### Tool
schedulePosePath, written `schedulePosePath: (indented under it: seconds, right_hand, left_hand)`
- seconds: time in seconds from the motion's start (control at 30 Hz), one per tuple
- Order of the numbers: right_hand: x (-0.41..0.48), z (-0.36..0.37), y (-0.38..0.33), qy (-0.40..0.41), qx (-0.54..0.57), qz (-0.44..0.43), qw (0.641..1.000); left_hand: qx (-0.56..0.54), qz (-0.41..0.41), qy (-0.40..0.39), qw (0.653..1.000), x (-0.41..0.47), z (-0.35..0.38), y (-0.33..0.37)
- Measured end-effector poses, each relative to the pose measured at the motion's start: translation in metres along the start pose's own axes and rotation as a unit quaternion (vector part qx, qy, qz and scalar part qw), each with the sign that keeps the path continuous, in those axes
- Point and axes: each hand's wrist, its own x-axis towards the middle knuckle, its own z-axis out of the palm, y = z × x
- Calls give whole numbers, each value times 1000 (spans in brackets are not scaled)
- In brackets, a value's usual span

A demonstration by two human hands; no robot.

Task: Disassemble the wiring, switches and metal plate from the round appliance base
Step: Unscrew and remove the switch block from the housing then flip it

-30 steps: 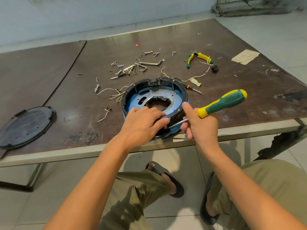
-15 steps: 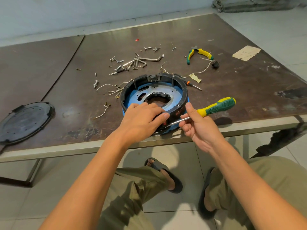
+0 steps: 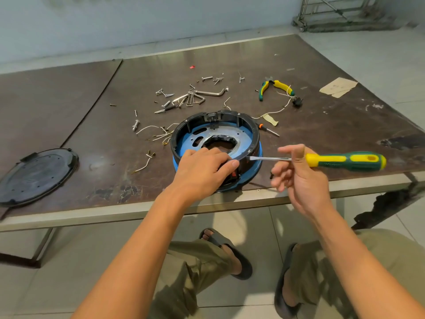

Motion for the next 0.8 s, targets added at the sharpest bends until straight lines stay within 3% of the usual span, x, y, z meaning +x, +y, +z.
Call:
schedulePosePath:
  seconds: [0.17, 0.27, 0.43, 0.57, 0.63, 0.73, 0.8]
  right_hand:
    - [4, 4, 1, -33, -111, -119, 986]
    - [7, 12, 6, -10, -204, -153, 967]
    - [15, 2, 17, -11, -459, -208, 864]
    - [20, -17, 25, -60, -532, -175, 826]
    - [28, -24, 28, -51, -524, -163, 834]
    - [42, -35, 22, 5, -447, -109, 888]
    - [46, -40, 18, 42, -483, -170, 858]
  left_hand:
    - [6, -18, 28, 999, 14, 6, 6]
    - [3, -30, 43, 999, 20, 9, 10]
    - [9, -33, 48, 998, 24, 10, 11]
    - [11, -32, 56, 998, 24, 11, 10]
    - [9, -32, 55, 998, 23, 11, 10]
    - [-7, -35, 50, 998, 22, 10, 9]
    - [-29, -37, 49, 998, 22, 9, 9]
